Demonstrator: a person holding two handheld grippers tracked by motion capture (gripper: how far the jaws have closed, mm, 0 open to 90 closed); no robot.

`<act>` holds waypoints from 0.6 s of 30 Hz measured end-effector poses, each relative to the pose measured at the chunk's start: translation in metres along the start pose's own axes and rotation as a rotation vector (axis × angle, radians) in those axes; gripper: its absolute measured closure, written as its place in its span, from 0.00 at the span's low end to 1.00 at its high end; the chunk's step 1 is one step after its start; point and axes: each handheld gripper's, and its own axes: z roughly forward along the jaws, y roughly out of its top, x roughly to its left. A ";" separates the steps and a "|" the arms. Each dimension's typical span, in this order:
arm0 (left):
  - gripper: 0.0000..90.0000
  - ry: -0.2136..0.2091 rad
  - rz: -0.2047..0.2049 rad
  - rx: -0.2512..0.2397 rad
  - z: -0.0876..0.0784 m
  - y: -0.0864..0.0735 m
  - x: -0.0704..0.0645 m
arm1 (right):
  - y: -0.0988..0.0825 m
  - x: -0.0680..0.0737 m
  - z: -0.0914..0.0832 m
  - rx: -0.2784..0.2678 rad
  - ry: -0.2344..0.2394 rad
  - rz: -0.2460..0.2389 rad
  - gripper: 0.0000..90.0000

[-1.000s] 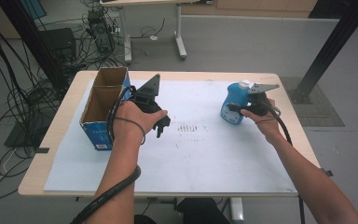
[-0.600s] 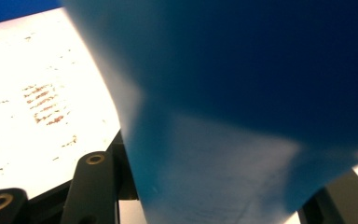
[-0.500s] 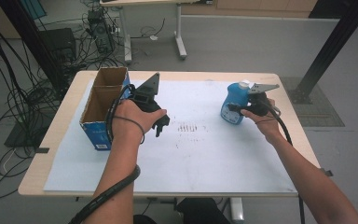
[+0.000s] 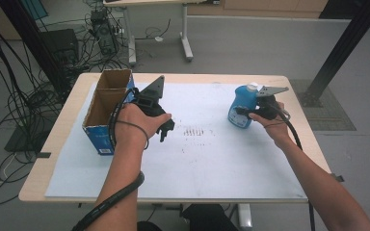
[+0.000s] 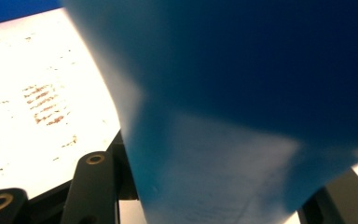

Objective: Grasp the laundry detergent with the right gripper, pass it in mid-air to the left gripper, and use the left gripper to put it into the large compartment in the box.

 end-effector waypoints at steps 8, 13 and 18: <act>0.06 0.003 -0.002 0.000 -0.001 -0.002 0.003 | 0.000 0.000 0.000 -0.001 0.001 0.000 0.49; 0.06 0.000 -0.003 -0.007 -0.002 -0.003 0.004 | 0.000 0.000 0.000 0.000 0.002 0.000 0.49; 0.06 0.000 -0.003 -0.009 -0.002 -0.003 0.004 | 0.000 0.000 0.000 0.000 0.002 0.000 0.49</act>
